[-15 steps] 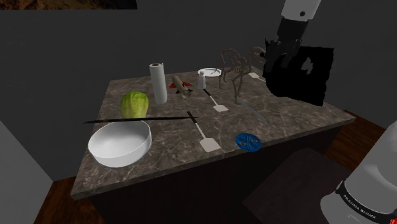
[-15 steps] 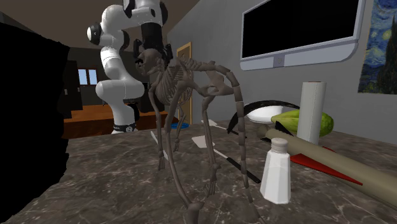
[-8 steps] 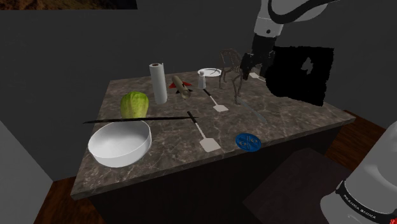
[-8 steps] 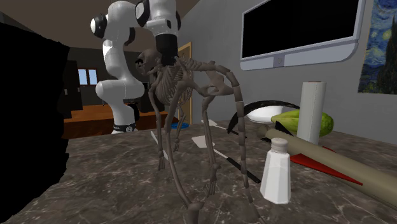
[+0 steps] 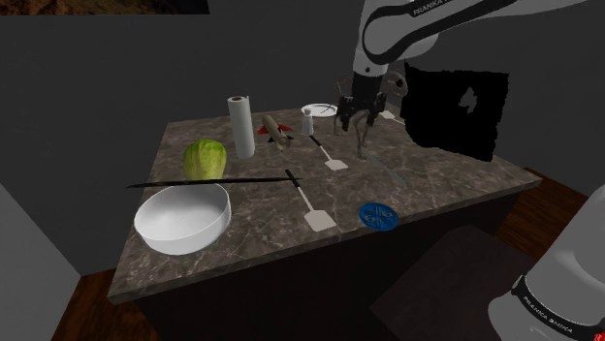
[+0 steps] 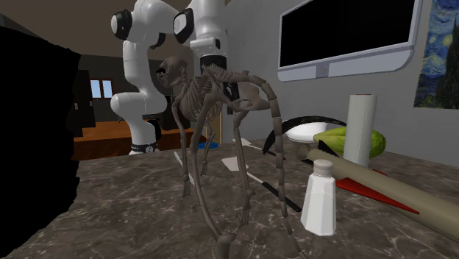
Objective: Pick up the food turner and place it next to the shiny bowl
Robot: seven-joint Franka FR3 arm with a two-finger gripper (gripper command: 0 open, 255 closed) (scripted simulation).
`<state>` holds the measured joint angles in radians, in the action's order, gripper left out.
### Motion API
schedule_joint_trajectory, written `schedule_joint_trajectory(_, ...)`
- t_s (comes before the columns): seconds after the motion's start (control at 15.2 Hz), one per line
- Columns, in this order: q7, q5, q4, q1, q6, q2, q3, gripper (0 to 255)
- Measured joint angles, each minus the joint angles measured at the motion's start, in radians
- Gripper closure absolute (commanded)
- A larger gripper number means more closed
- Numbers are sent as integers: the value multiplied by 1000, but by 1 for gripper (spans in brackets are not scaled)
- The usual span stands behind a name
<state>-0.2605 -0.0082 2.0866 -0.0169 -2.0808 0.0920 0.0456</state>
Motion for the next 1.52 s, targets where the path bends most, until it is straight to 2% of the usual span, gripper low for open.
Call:
schedule_joint_trajectory(0.53, -83, -26, -262, 3, -42, -319, -3, 0)
schedule_joint_trajectory(0.86, -124, -35, -466, 10, -29, -519, -12, 0)
schedule_joint_trajectory(1.52, -131, -38, -460, 10, -103, -588, -15, 0)
